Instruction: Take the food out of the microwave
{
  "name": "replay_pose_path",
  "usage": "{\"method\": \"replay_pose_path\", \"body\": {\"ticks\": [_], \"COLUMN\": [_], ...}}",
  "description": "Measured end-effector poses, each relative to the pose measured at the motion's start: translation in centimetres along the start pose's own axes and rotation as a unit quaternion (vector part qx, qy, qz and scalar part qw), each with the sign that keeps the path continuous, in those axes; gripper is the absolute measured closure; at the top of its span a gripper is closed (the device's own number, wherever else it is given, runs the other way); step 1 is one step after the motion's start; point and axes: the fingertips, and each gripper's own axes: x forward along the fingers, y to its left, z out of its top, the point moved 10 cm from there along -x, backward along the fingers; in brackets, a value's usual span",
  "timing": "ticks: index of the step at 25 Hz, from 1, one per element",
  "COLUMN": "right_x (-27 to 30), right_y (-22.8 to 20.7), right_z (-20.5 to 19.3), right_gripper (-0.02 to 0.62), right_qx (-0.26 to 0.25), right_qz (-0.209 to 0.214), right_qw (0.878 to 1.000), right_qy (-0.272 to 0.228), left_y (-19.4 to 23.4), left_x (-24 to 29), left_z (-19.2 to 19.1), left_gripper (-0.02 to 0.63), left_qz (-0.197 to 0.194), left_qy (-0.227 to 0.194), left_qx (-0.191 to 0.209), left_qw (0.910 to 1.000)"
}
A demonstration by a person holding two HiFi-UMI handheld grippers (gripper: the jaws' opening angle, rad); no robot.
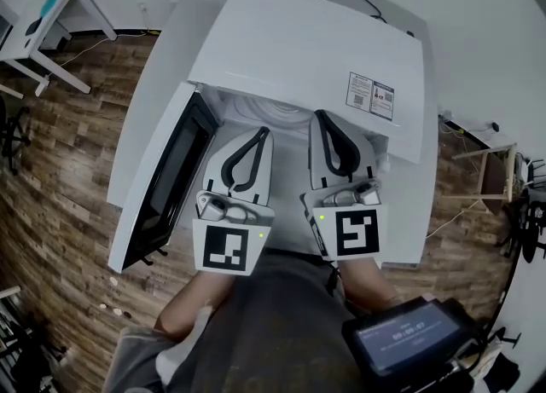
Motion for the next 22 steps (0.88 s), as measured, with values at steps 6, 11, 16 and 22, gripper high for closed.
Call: {"method": "replay_pose_path", "body": {"ticks": [6,11,16,22], "right_x": [0.4,1.0,1.9,2.5], "right_y": [1.0,1.8,2.7,3.3], "right_z": [-2.6,-6.8,-11.4,-15.9], "right_gripper": [0.586,0.586,0.586,0.586], "right_qx": [0.001,0.009,0.022,0.035], "right_qz": [0.006,0.004,-0.002,-0.009], "right_qw": [1.0,1.0,0.999,0.997], "right_qy": [0.007,0.015,0.038,0.064], "left_y": [0.8,1.1,0.8,1.3], "left_x": [0.4,0.8,1.1,1.6], "left_z": [-2.4,-6.0,-10.2,-14.6], "left_gripper": [0.598,0.598,0.598,0.598], "left_qz": [-0.003,0.001,-0.007,-0.002], "left_qy": [0.0,0.0,0.014,0.027], "left_qx": [-0.004,-0.006,-0.012,-0.027], "left_qw": [1.0,1.0,0.9998,0.9993]}}
